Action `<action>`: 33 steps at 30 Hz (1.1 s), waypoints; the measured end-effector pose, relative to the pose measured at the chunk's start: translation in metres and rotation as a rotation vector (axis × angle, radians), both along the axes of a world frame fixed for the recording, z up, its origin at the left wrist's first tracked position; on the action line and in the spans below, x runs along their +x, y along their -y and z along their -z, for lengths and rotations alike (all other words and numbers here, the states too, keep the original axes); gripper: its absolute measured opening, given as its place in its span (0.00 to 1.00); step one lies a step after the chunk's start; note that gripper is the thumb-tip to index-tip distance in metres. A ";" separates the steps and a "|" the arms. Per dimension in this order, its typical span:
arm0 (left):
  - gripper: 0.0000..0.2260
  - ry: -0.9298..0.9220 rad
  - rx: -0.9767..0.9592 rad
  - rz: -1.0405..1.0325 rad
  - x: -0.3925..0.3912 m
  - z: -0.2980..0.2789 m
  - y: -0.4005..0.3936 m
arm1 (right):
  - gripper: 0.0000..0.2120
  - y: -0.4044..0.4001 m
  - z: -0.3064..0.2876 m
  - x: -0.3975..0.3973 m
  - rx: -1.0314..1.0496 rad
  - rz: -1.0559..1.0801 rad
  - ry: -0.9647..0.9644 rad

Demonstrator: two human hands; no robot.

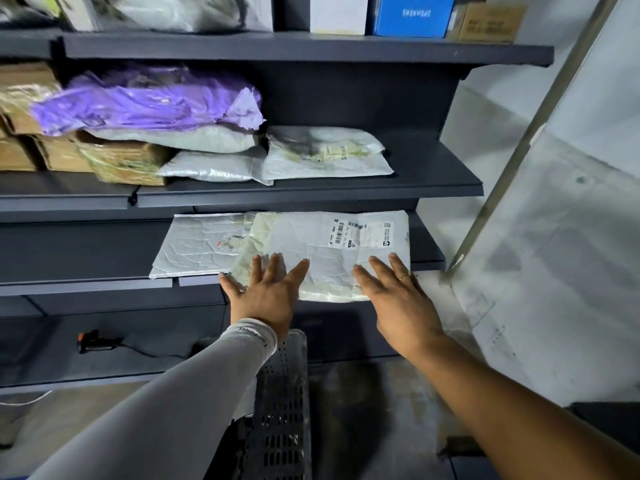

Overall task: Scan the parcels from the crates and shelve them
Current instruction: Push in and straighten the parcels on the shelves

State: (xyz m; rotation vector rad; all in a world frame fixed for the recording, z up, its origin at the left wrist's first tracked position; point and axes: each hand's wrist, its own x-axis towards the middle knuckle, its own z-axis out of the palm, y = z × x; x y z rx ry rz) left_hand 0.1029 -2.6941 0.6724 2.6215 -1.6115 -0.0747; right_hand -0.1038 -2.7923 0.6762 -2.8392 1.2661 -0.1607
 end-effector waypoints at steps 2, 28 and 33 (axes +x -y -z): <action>0.32 0.010 -0.016 0.014 -0.001 -0.016 -0.005 | 0.42 -0.004 -0.015 -0.003 -0.009 0.001 0.011; 0.28 0.067 -0.149 0.118 0.041 -0.130 0.016 | 0.40 0.005 -0.133 0.024 -0.138 0.050 0.075; 0.28 0.041 -0.120 0.084 0.045 -0.124 0.055 | 0.41 0.052 -0.124 0.033 -0.133 0.042 0.077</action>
